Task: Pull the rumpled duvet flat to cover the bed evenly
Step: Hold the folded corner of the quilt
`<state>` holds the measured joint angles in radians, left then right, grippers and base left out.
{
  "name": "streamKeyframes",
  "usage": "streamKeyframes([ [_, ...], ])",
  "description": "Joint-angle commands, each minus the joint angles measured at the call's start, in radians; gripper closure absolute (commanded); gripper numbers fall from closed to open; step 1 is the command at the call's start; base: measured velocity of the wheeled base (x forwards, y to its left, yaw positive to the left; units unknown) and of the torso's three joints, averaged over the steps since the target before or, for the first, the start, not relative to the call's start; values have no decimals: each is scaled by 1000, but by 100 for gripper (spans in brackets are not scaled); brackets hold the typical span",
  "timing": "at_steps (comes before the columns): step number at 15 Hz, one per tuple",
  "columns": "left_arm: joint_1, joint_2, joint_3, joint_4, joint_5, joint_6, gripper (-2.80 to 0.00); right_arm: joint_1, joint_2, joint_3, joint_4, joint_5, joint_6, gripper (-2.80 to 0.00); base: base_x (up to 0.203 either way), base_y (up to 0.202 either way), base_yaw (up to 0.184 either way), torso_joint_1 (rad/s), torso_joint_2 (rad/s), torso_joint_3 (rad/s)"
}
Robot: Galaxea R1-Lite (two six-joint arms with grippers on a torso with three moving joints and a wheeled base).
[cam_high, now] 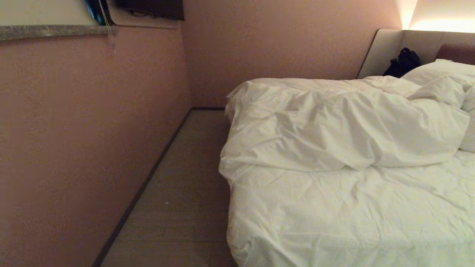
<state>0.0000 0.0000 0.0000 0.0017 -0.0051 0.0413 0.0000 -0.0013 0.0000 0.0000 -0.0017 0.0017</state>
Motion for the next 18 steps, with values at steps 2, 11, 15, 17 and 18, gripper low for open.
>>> streamKeyframes([
  [2,0,2,0,0,0,0,0,-1,1,0,0,0,-2,0,0,-193,1,0,2,2],
  [11,0,2,0,0,1,0,0,0,1,0,0,0,0,0,0,-191,0,2,2,2],
  [15,0,2,0,0,-1,0,0,0,1,0,0,0,0,0,0,-192,0,4,4,1],
  [17,0,2,0,0,0,0,0,0,1,0,0,0,0,0,0,-193,-1,5,3,0],
  [18,0,2,0,0,1,0,0,-1,1,0,0,0,0,0,0,-193,1,-4,1,-1],
])
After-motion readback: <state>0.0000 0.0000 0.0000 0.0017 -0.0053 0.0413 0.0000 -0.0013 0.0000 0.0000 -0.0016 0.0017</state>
